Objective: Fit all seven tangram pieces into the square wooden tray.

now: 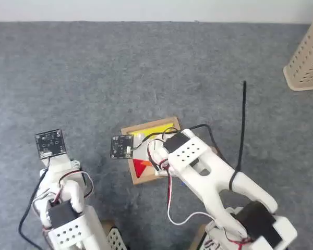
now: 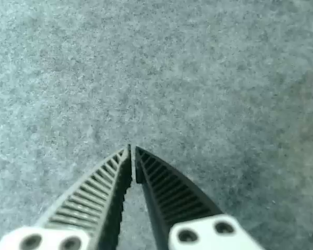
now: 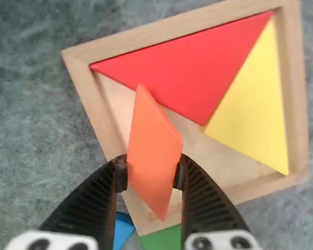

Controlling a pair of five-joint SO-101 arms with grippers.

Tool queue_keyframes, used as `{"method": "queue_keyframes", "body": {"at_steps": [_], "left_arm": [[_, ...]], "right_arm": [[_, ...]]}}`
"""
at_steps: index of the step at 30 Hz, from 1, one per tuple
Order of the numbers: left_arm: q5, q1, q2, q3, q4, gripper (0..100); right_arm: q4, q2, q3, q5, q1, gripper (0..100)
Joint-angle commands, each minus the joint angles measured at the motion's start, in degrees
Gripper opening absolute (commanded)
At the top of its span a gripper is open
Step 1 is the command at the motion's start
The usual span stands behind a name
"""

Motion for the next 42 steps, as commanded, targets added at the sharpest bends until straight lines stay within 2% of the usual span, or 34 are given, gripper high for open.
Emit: {"method": "queue_keyframes", "body": {"at_steps": [1,8,14,23,30,36,39,42], "left_arm": [[0.8,0.3,-0.4,-0.6,0.4,1],[0.8,0.3,-0.4,-0.6,0.4,1],[0.8,0.3,-0.4,-0.6,0.4,1],[0.8,0.3,-0.4,-0.6,0.4,1],[0.8,0.3,-0.4,-0.6,0.4,1],[0.8,0.3,-0.4,-0.6,0.4,1],[0.8,0.3,-0.4,-0.6,0.4,1],[0.8,0.3,-0.4,-0.6,0.4,1]], "right_arm": [[-2.8,0.9,-0.9,2.4,-1.3,2.0],[-3.8,3.1,-0.9,2.5,-1.4,3.2],[-3.7,3.0,-0.6,2.2,-1.3,15.2],[-2.1,2.8,-0.9,2.3,-1.1,14.6],[-2.1,-3.8,-0.1,1.6,3.0,14.4],[-2.1,-10.6,2.6,-5.9,3.6,14.4],[-2.7,-12.8,3.0,-12.0,5.2,13.9],[-4.8,-14.3,2.9,-19.3,7.1,6.3]]}}
